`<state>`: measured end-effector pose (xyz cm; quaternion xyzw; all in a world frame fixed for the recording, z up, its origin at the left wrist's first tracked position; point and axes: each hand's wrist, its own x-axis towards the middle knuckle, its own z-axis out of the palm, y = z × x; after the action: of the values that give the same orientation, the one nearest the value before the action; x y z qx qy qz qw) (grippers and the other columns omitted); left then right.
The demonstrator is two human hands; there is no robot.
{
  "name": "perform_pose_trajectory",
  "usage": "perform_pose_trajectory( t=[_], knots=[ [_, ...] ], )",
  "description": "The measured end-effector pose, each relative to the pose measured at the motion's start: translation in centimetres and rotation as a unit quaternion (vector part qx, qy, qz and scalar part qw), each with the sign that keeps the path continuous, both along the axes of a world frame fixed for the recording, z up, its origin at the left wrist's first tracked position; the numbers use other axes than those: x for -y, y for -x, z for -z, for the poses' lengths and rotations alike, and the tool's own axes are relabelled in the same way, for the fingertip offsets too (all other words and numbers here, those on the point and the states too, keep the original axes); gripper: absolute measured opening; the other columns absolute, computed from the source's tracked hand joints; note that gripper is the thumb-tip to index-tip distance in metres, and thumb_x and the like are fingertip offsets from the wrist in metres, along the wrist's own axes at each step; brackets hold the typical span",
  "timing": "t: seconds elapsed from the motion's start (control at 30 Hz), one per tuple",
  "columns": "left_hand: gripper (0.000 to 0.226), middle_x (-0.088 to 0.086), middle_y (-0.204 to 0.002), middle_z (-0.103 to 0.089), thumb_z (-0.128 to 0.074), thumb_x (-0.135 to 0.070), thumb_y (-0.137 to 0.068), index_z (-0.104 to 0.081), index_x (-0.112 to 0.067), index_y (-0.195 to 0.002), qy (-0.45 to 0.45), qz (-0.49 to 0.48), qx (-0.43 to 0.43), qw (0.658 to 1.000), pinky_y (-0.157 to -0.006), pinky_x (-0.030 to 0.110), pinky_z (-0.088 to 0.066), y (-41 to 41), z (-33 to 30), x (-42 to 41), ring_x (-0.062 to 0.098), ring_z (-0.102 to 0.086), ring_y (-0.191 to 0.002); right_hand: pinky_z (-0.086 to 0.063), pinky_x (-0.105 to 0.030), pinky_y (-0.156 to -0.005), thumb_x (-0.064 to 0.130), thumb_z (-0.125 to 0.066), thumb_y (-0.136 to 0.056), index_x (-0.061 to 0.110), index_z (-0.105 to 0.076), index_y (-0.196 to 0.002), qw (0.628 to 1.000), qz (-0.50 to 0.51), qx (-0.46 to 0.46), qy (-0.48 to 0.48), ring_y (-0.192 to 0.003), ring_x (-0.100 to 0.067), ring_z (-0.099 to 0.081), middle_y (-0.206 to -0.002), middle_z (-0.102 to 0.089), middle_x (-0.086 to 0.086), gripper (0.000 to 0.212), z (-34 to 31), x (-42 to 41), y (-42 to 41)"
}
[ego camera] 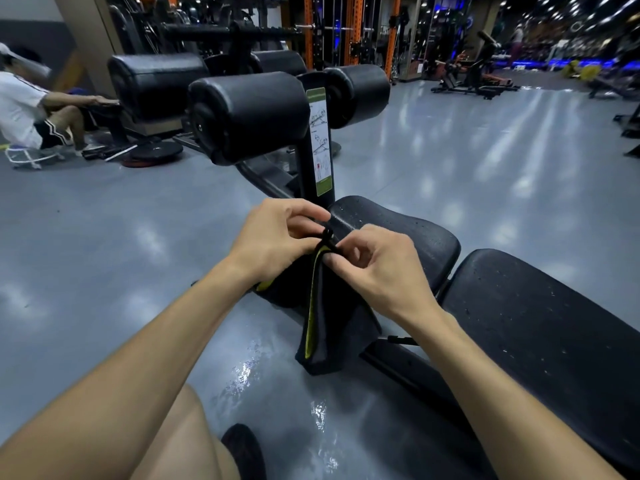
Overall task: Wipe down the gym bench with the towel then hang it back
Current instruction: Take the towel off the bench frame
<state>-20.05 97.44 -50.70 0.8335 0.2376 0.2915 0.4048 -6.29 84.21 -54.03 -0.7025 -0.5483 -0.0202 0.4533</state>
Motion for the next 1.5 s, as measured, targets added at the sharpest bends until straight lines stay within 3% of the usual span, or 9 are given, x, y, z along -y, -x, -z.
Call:
perform_pose_trajectory(
  t=[0.17, 0.27, 0.43, 0.53, 0.63, 0.77, 0.87, 1.33, 1.5],
  knots=[
    [0.033, -0.013, -0.088, -0.076, -0.072, 0.004, -0.086, -0.074, -0.014, -0.114, -0.084, 0.033, -0.028, 0.996, -0.083, 0.018, -0.056, -0.4, -0.8, 1.1, -0.004, -0.072, -0.087, -0.054, -0.035, -0.072, 0.026, -0.080, -0.083, 0.015, -0.073, -0.079, 0.999, 0.003, -0.019, -0.035, -0.078, -0.012, -0.065, -0.090, -0.068, 0.005, 0.014, -0.1, 0.6, 0.1],
    [0.031, -0.019, -0.084, -0.071, -0.073, 0.003, -0.086, -0.075, -0.012, -0.113, -0.099, 0.043, -0.025, 0.994, -0.078, 0.008, -0.051, -0.5, -1.5, 1.2, -0.010, -0.069, -0.085, -0.058, -0.042, -0.075, 0.022, -0.078, -0.084, 0.016, -0.070, -0.081, 0.996, -0.004, -0.072, -0.048, -0.079, -0.017, -0.070, -0.082, -0.072, 0.003, 0.011, -0.3, 0.5, 0.2],
    [0.029, 0.001, -0.110, -0.076, -0.067, -0.001, -0.094, -0.070, -0.010, -0.122, -0.037, 0.092, -0.019, 0.995, -0.097, 0.025, -0.053, -0.5, -2.1, 0.9, 0.007, -0.071, -0.107, -0.057, -0.037, -0.068, 0.023, -0.080, -0.086, 0.022, -0.064, -0.087, 0.991, -0.010, -0.108, -0.072, -0.067, -0.015, -0.068, -0.070, -0.071, 0.003, 0.015, -0.5, 0.5, -0.1],
    [0.023, -0.007, -0.107, -0.077, -0.062, -0.015, -0.100, -0.071, -0.019, -0.121, 0.036, 0.108, -0.013, 0.993, -0.088, 0.020, -0.053, -0.6, -1.7, 0.8, 0.001, -0.068, -0.100, -0.058, -0.036, -0.070, 0.022, -0.079, -0.087, 0.020, -0.068, -0.090, 0.989, -0.007, -0.126, -0.080, -0.068, -0.013, -0.070, -0.072, -0.073, 0.004, 0.012, -0.5, 0.5, -0.6],
    [0.017, 0.001, -0.105, -0.077, -0.064, -0.030, -0.099, -0.075, -0.024, -0.110, 0.112, 0.114, -0.040, 0.986, -0.090, 0.035, -0.056, -0.5, -0.8, 0.6, 0.009, -0.067, -0.095, -0.058, -0.033, -0.070, 0.023, -0.079, -0.087, 0.020, -0.069, -0.090, 0.989, 0.006, -0.133, -0.069, -0.069, -0.013, -0.071, -0.072, -0.074, 0.004, 0.012, -0.3, 0.6, -1.2],
    [0.010, -0.005, -0.084, -0.073, -0.076, -0.015, -0.089, -0.074, -0.021, -0.097, 0.061, 0.089, -0.022, 0.994, -0.072, 0.023, -0.053, -1.0, 0.3, 0.7, 0.004, -0.064, -0.076, -0.052, -0.023, -0.064, 0.028, -0.079, -0.087, 0.022, -0.066, -0.082, 0.991, 0.022, -0.123, -0.046, -0.066, -0.012, -0.068, -0.069, -0.073, 0.004, 0.015, 0.2, 0.8, -1.6],
    [0.015, -0.008, -0.083, -0.070, -0.079, -0.007, -0.085, -0.068, -0.015, -0.092, -0.010, 0.074, -0.013, 0.997, -0.076, 0.026, -0.057, -1.7, 0.5, 0.7, 0.005, -0.067, -0.078, -0.054, -0.028, -0.068, 0.028, -0.079, -0.088, 0.022, -0.064, -0.082, 0.990, 0.004, -0.137, -0.027, -0.069, -0.017, -0.069, -0.072, -0.073, 0.000, 0.017, 0.4, 1.2, -2.1],
    [0.009, -0.019, -0.085, -0.073, -0.081, -0.035, -0.081, -0.073, -0.035, -0.085, -0.103, 0.021, 0.015, 0.994, -0.079, 0.028, -0.058, -3.3, 3.3, 1.5, 0.002, -0.069, -0.085, -0.050, -0.042, -0.070, 0.024, -0.073, -0.094, 0.015, -0.064, -0.088, 0.979, -0.031, -0.192, -0.063, -0.078, -0.036, -0.063, -0.079, -0.069, -0.016, 0.015, 1.8, 1.1, -3.2],
    [0.010, -0.013, -0.079, -0.073, -0.079, -0.023, -0.084, -0.073, -0.030, -0.082, -0.117, 0.022, 0.010, 0.993, -0.075, 0.029, -0.059, -3.6, 3.0, 1.4, 0.003, -0.069, -0.076, -0.043, -0.030, -0.064, 0.026, -0.070, -0.097, 0.020, -0.062, -0.091, 0.968, -0.066, -0.240, -0.028, -0.069, -0.011, -0.056, -0.080, -0.069, -0.009, 0.012, 2.5, 1.7, -4.1]
  ],
)
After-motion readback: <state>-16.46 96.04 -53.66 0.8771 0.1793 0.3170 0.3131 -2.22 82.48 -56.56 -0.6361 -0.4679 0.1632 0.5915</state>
